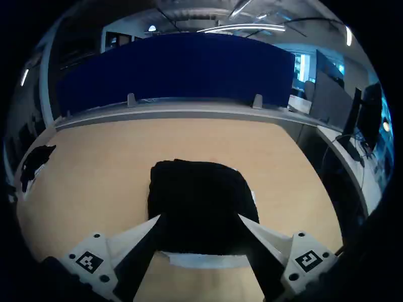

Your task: Fold towel

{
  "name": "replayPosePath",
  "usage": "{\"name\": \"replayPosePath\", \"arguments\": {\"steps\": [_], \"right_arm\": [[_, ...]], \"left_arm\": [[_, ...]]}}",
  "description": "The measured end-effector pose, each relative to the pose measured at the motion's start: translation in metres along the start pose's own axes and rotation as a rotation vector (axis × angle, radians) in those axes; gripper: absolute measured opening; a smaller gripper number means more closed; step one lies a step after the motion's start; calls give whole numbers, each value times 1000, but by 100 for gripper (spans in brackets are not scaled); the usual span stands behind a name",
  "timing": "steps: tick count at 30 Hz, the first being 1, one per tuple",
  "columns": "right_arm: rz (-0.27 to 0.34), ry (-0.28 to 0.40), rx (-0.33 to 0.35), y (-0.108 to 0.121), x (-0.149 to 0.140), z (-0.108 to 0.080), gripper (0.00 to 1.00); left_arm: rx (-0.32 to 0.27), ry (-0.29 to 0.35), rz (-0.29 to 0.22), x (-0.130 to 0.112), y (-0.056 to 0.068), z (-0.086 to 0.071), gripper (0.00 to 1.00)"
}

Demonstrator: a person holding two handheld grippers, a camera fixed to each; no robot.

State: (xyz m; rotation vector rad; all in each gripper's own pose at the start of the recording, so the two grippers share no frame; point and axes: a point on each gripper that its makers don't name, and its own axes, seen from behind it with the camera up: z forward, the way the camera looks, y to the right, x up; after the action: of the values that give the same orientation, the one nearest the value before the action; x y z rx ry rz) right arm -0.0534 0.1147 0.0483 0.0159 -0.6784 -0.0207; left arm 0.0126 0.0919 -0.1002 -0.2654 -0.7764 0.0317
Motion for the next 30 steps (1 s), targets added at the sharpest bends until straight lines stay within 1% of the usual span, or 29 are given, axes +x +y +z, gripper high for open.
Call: {"name": "replayPosePath", "arguments": {"steps": [6,9,12,15,21,27,30], "right_arm": [[14,-63,-16,11,-22,14,100],[14,-70,-14,11,-25,16,100],[11,-67,-11,10,-22,14,100],[15,-41,-5,7,-12,4,100],[56,48,6,3,14,-27,100],[79,79,9,2,28,-42,100],[85,95,13,-1,34,-49,100]], "left_arm": [[6,4,-3,0,-1,-4,97],[10,5,-5,-1,-2,-7,97],[14,6,-6,-2,-4,-8,97],[16,9,-8,-1,-5,-9,97],[19,25,-18,4,-10,-8,97],[14,41,-32,7,-12,-8,97],[14,47,-30,7,-13,-8,97]]}}
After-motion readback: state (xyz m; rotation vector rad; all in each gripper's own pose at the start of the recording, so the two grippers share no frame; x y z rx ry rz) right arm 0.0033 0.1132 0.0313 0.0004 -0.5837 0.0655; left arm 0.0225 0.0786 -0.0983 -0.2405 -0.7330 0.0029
